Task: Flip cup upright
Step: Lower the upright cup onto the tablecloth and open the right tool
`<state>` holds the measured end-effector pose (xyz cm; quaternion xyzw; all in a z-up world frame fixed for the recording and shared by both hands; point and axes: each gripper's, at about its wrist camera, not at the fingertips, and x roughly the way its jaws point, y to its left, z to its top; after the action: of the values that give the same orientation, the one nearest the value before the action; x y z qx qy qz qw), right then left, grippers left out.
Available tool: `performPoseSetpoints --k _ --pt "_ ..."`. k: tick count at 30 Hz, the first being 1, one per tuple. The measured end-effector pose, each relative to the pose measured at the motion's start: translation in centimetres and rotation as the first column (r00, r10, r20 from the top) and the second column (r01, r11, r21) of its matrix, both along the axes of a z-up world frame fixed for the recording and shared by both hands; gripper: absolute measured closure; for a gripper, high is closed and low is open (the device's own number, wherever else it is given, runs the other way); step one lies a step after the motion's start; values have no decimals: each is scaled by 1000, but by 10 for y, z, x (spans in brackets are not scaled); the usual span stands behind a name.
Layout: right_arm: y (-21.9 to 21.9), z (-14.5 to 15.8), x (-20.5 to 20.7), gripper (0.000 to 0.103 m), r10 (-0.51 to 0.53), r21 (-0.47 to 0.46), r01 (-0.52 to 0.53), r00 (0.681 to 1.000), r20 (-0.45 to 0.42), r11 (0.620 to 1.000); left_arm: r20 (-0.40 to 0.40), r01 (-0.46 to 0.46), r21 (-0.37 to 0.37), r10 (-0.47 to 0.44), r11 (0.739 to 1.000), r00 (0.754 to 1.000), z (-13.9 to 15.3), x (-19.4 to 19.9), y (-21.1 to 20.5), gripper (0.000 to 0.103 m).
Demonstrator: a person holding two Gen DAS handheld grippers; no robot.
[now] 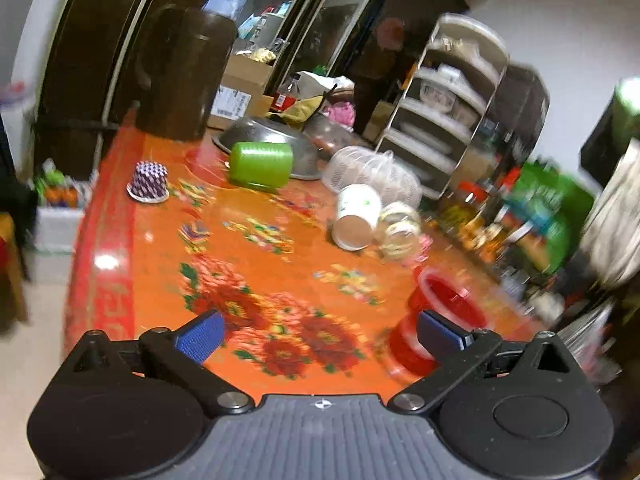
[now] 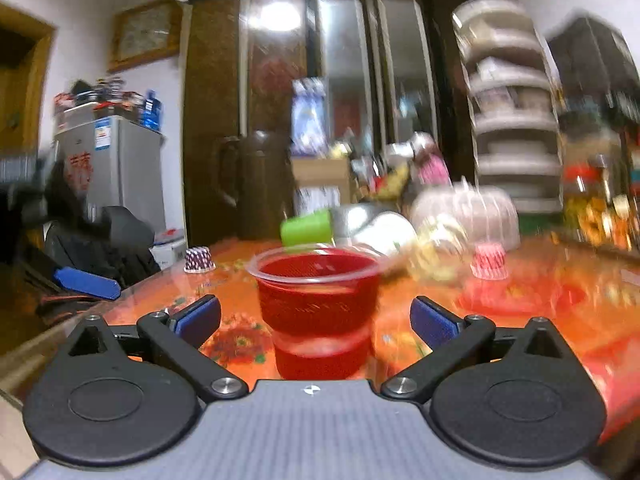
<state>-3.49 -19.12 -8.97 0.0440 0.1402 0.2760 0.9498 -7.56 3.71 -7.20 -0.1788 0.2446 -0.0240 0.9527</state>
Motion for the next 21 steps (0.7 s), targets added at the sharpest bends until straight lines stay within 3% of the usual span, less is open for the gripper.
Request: performPoseSetpoints --k 2,4,6,11,15,21 --pt "-11 13 -1 1 -18 4 19 997 -78 1000 -11 5 71 -4 997 1000 7 1 -10 0" --pt "-18 33 -4 1 -46 -52 40 992 -119 998 -2 31 118 -31 993 1000 20 -1 -20 0" --pt "-23 53 -10 1 -55 -116 40 990 -132 992 14 66 138 -69 988 998 36 -6 -29 0" --pt "-40 87 -23 1 16 -90 -37 974 -225 995 28 131 158 -137 979 990 73 -23 -48 0" --pt "-47 99 -34 1 1 -89 -20 978 -208 996 29 154 171 -162 973 986 86 -34 -61 0" --pt "-47 101 -33 1 23 -95 -42 980 -195 995 -19 160 182 -160 970 987 83 -33 -60 0"
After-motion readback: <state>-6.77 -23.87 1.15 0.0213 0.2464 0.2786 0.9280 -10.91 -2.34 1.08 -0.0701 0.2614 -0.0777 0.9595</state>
